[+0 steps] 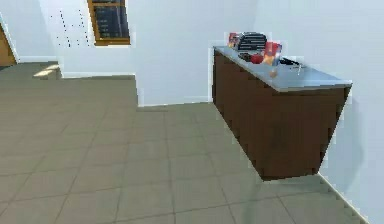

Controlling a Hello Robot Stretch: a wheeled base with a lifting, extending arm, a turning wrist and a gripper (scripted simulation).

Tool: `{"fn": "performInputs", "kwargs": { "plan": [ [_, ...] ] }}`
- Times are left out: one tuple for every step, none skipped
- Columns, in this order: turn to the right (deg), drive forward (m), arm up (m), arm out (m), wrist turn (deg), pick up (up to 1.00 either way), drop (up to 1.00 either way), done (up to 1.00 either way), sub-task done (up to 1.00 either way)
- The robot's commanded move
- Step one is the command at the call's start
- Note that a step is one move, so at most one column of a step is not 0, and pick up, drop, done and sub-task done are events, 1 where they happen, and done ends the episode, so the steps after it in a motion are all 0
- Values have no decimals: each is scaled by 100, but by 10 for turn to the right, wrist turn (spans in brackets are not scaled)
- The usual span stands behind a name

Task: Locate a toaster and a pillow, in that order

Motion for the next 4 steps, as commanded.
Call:
{"fn": "performInputs", "kwargs": {
  "plan": [
    [0, 100, 0, 0, 0, 0, 0, 0, 0],
    [0, 95, 0, 0, 0, 0, 0, 0, 0],
    [390, 0, 0, 0, 0, 0, 0, 0, 0],
    [0, 0, 0, 0, 0, 0, 0, 0, 100]
  ]
}}
